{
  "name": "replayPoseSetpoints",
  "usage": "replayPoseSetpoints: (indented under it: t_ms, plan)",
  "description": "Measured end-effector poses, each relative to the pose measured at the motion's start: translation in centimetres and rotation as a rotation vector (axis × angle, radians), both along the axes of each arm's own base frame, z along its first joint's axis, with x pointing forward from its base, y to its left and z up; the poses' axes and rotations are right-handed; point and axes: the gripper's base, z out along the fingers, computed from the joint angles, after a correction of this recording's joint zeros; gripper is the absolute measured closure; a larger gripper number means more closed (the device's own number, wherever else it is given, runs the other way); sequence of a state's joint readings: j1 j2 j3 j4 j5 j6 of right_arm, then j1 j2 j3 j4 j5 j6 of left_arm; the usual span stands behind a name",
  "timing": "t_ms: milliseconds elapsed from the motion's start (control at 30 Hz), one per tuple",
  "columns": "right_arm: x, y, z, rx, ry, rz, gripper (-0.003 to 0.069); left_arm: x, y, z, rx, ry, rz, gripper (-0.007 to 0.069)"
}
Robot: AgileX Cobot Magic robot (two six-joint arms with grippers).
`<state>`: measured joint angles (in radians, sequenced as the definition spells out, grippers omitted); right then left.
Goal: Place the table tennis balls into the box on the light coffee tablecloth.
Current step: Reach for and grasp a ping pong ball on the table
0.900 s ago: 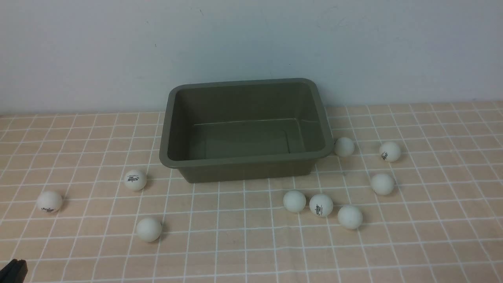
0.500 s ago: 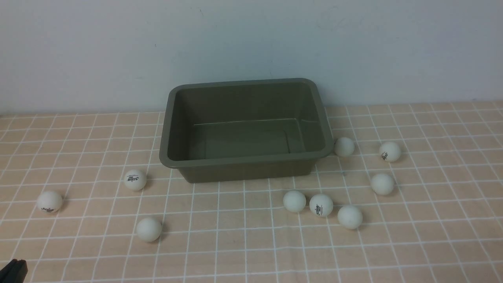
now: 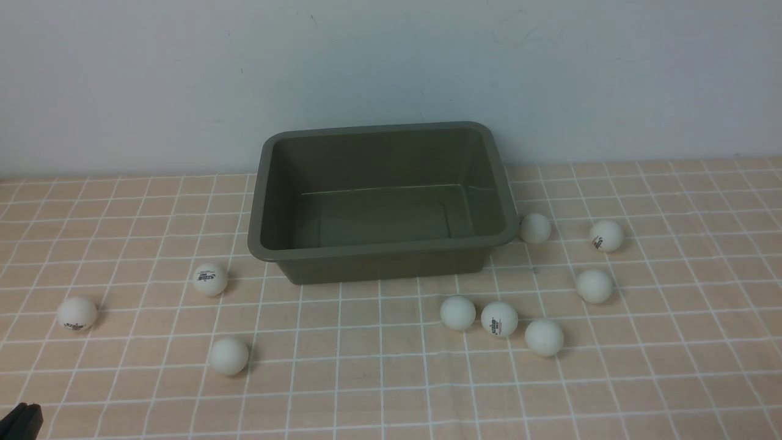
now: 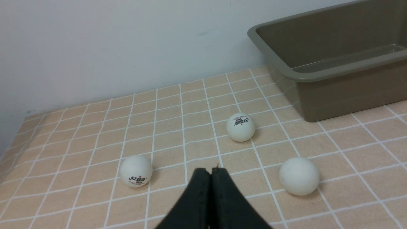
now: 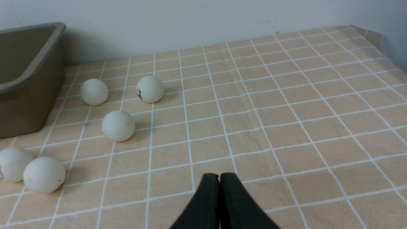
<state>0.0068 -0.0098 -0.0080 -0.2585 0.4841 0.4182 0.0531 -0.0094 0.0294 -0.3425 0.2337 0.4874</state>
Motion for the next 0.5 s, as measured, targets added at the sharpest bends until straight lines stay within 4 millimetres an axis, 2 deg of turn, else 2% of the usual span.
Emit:
replayPoseSetpoints:
  t_ms: [500]
  plan:
    - [-0.01, -0.19, 0.06, -0.058, 0.000, -0.006, 0.0673, 0.00, 0.00, 0.00, 0.000, 0.000, 0.000, 0.0693]
